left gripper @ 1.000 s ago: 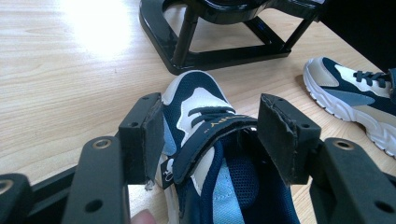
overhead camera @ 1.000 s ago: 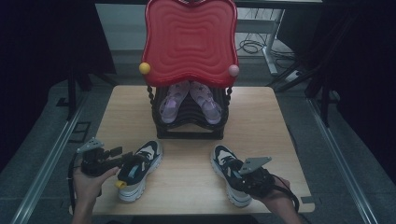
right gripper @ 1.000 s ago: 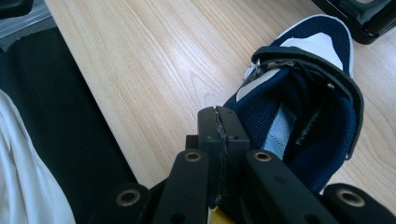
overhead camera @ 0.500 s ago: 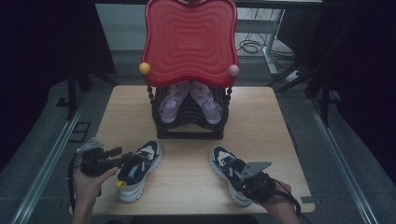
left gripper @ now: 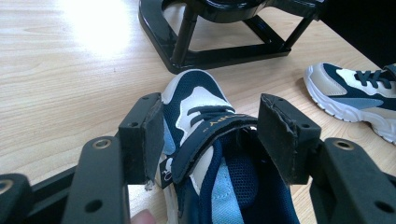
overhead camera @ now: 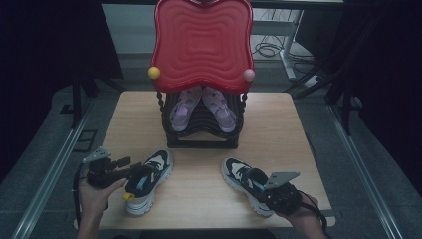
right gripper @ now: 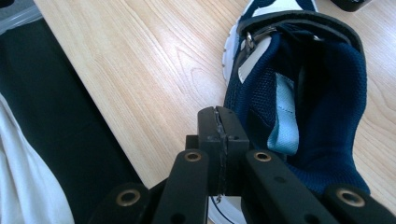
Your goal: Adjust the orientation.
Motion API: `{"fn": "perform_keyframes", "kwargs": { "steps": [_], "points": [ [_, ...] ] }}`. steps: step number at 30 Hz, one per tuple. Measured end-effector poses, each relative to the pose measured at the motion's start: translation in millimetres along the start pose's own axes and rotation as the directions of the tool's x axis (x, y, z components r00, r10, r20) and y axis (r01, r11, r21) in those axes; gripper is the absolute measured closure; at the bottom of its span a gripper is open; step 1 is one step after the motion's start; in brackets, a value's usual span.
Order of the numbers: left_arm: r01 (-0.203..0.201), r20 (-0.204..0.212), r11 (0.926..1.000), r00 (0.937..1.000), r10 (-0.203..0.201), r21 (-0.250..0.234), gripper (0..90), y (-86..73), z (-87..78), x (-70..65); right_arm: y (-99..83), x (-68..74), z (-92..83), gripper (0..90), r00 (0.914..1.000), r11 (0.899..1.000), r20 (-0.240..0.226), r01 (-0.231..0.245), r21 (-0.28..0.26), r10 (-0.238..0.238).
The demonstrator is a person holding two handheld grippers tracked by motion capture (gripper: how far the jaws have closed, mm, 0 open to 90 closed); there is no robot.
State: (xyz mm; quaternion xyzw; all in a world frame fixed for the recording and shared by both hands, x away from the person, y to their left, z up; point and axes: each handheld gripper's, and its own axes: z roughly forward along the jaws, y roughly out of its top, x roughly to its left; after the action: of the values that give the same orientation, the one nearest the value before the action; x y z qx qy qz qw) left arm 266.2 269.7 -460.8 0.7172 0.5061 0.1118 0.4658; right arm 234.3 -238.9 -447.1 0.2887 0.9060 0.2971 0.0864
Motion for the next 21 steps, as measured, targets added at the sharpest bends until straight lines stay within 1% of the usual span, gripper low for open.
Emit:
{"fn": "perform_keyframes", "kwargs": {
  "steps": [3,4,8,10,11,12,15,21],
  "points": [
    [-0.001,-0.001,1.0000,1.0000,0.001,-0.002,41.7,0.1,-0.6,0.4,-1.9,-3.6,-0.9,90.0,0.9999,1.000,0.007,-0.008,-0.004,0.008],
    [-0.001,-0.002,1.0000,1.0000,0.001,-0.002,41.7,0.1,-0.6,0.3,-3.1,-4.9,-1.1,90.0,0.9998,1.000,-0.001,-0.018,-0.012,0.018],
    [-0.004,-0.001,1.0000,1.0000,0.004,0.001,41.8,0.2,0.0,-0.4,-3.1,-4.7,-0.9,90.0,0.9999,1.000,-0.002,-0.011,-0.018,0.011],
    [-0.005,0.000,1.0000,1.0000,0.005,0.001,41.7,0.3,0.0,-1.0,-2.3,-5.1,-2.0,90.0,1.0000,0.999,-0.007,-0.004,-0.036,0.004],
    [-0.005,0.000,1.0000,1.0000,0.005,0.000,41.7,0.4,-0.3,-1.3,-0.5,-6.3,-4.4,90.0,0.9999,0.998,-0.016,-0.003,-0.064,0.002],
    [-0.004,0.001,1.0000,1.0000,0.004,-0.001,41.7,0.5,-0.6,-1.7,-0.5,-6.3,-4.4,90.0,0.9999,0.998,-0.016,-0.003,-0.064,0.002],
    [-0.007,0.002,1.0000,1.0000,0.007,-0.005,41.7,1.1,-2.0,-2.9,3.3,-8.3,-8.2,89.9,0.9996,0.994,-0.028,0.000,-0.109,-0.003],
    [-0.020,0.003,0.9997,0.9998,0.020,-0.013,41.4,2.7,-5.0,-7.2,10.4,-15.6,-11.2,89.2,0.9999,0.986,-0.015,-0.006,-0.167,0.004]
  ]
}}
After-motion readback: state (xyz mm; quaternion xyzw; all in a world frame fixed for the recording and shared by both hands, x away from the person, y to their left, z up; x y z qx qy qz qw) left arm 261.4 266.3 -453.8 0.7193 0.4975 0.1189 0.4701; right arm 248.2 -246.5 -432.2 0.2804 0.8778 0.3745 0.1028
